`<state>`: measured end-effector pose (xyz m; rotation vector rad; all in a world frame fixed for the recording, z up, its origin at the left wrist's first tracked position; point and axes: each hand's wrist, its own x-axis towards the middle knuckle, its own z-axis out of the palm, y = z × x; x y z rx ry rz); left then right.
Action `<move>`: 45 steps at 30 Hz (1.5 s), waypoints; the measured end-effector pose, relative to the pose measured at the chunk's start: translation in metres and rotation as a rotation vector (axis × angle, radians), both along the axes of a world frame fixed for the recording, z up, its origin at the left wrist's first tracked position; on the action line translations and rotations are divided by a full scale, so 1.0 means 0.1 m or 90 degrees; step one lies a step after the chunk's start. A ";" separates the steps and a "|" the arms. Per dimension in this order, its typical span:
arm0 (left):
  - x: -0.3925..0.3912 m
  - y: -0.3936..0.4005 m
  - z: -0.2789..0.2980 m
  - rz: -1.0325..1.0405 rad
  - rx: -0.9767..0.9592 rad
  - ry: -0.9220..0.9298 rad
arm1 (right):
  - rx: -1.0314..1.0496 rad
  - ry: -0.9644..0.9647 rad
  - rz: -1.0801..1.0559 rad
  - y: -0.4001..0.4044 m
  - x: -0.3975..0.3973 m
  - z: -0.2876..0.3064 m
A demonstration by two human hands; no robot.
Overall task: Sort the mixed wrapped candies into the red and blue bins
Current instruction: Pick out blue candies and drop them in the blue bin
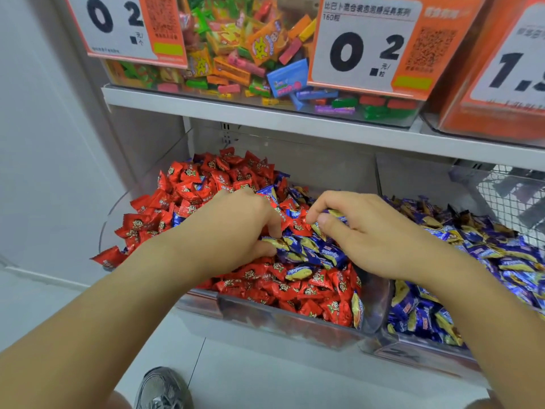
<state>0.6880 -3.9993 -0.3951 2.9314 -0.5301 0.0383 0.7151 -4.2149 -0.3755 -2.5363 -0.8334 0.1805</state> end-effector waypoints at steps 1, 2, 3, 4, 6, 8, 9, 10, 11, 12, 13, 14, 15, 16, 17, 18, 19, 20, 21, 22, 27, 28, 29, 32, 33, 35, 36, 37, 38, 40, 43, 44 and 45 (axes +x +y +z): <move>0.00 0.00 -0.01 -0.004 -0.013 -0.010 | -0.036 -0.005 0.010 0.03 0.01 -0.01; 0.00 0.00 -0.01 -0.009 -0.026 -0.018 | -0.086 -0.002 0.021 0.04 0.02 0.00; 0.00 0.01 -0.01 -0.013 -0.038 -0.025 | -0.149 0.007 0.037 0.05 0.03 0.00; -0.01 0.02 0.00 -0.016 -0.054 -0.034 | -0.204 0.019 0.051 0.06 0.04 0.01; -0.03 0.05 0.03 -0.014 -0.090 -0.052 | -0.268 0.032 0.070 0.07 0.05 0.02; -0.04 0.07 0.07 -0.012 -0.097 -0.089 | -0.294 0.023 0.074 0.10 0.08 -0.02; -0.05 0.06 0.08 -0.013 -0.094 -0.108 | -0.299 0.008 0.072 0.12 0.09 -0.05; -0.07 0.05 0.10 -0.011 -0.094 -0.118 | -0.298 -0.010 0.068 0.14 0.09 -0.08; -0.08 0.03 0.10 -0.002 -0.100 -0.122 | -0.289 -0.023 0.065 0.15 0.09 -0.10; -0.10 0.01 0.12 0.015 -0.114 -0.120 | -0.281 -0.028 0.066 0.16 0.09 -0.11; -0.11 0.00 0.13 0.038 -0.132 -0.117 | -0.273 -0.027 0.071 0.16 0.08 -0.13; -0.12 -0.01 0.15 0.062 -0.151 -0.117 | -0.261 -0.027 0.076 0.16 0.07 -0.14; -0.13 -0.01 0.16 0.085 -0.166 -0.118 | -0.247 -0.028 0.080 0.16 0.06 -0.15; -0.13 -0.01 0.17 0.105 -0.178 -0.118 | -0.230 -0.026 0.080 0.16 0.07 -0.16; -0.13 -0.01 0.18 0.120 -0.188 -0.120 | -0.204 -0.028 0.078 0.15 0.09 -0.17; -0.12 -0.01 0.18 0.131 -0.197 -0.122 | -0.183 -0.031 0.075 0.15 0.10 -0.17; -0.11 -0.01 0.18 0.140 -0.203 -0.122 | -0.166 -0.034 0.071 0.14 0.11 -0.18; -0.11 -0.02 0.19 0.150 -0.208 -0.119 | -0.151 -0.033 0.064 0.13 0.12 -0.18; -0.11 -0.03 0.19 0.162 -0.215 -0.113 | -0.136 -0.030 0.058 0.12 0.13 -0.18; -0.11 -0.03 0.19 0.175 -0.229 -0.107 | -0.122 -0.028 0.052 0.12 0.13 -0.16; -0.09 -0.05 0.17 0.240 -0.333 -0.077 | 0.047 -0.019 -0.002 0.01 0.08 -0.01; -0.09 -0.08 0.18 0.248 -0.399 -0.052 | 0.112 0.020 -0.019 -0.02 0.06 0.02; -0.09 -0.12 0.19 0.250 -0.489 -0.010 | 0.185 0.064 -0.035 -0.05 0.04 0.04; -0.09 -0.30 0.22 0.212 -0.763 0.136 | 0.357 0.147 -0.092 -0.15 -0.02 0.08; -0.09 -0.37 0.23 0.202 -0.816 0.157 | 0.386 0.156 -0.110 -0.19 -0.04 0.08; -0.07 -0.50 0.23 0.186 -0.868 0.171 | 0.423 0.165 -0.145 -0.28 -0.08 0.08; -0.05 -0.56 0.22 0.174 -0.874 0.174 | 0.442 0.169 -0.161 -0.34 -0.09 0.08; -0.04 -0.62 0.22 0.156 -0.871 0.179 | 0.464 0.173 -0.179 -0.40 -0.10 0.09; -0.02 -0.69 0.21 0.139 -0.863 0.184 | 0.485 0.179 -0.197 -0.46 -0.10 0.09; 0.03 -0.83 0.18 0.114 -0.811 0.163 | 0.522 0.204 -0.224 -0.58 -0.12 0.09; 0.09 -1.08 0.09 0.103 -0.633 0.038 | 0.587 0.302 -0.241 -0.69 -0.14 0.05; 0.11 -1.17 0.08 0.102 -0.577 -0.010 | 0.613 0.353 -0.260 -0.73 -0.15 0.03; 0.12 -1.25 0.09 0.099 -0.535 -0.054 | 0.634 0.402 -0.285 -0.78 -0.14 0.02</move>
